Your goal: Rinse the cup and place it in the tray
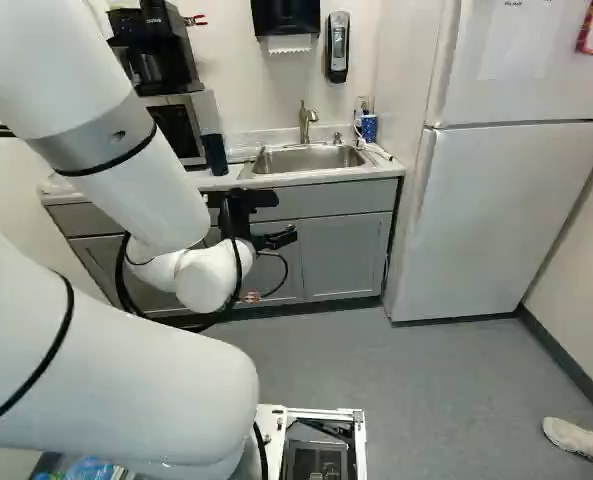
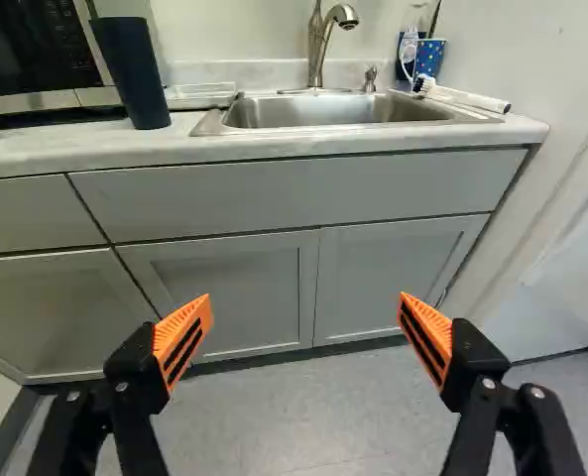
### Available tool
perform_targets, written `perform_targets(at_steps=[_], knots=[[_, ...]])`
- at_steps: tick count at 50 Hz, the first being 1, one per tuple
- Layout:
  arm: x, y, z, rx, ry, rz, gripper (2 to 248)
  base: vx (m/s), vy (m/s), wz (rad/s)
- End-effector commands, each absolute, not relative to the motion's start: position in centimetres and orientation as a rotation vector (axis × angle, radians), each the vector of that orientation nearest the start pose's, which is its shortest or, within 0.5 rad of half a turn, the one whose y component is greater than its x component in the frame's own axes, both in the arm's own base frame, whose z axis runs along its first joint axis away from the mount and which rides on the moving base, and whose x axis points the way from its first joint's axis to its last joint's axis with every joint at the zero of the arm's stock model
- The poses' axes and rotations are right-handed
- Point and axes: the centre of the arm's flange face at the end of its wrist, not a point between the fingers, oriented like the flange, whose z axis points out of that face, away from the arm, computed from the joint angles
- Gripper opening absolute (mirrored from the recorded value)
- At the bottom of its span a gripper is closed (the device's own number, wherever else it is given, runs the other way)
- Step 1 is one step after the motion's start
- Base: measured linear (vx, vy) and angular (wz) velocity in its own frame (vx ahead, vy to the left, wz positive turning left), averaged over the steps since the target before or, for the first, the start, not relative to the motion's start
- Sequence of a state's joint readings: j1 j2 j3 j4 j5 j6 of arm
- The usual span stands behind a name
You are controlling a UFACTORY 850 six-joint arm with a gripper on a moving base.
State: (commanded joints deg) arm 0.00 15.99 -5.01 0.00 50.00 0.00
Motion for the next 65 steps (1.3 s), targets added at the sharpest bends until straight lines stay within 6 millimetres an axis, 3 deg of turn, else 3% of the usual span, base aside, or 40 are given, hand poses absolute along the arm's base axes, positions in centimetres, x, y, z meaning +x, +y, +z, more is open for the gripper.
perform_targets(at_steps=[17, 50, 65], knots=[[28.0, -0.2, 36.7, -2.565, 0.01, -1.821, 247, 0.0, 0.0, 0.0], [31.6, -1.4, 37.1, -2.592, 0.057, -1.818, 247, 0.0, 0.0, 0.0], [33.2, -1.8, 38.2, -2.571, 0.068, -1.858, 247, 0.0, 0.0, 0.0]])
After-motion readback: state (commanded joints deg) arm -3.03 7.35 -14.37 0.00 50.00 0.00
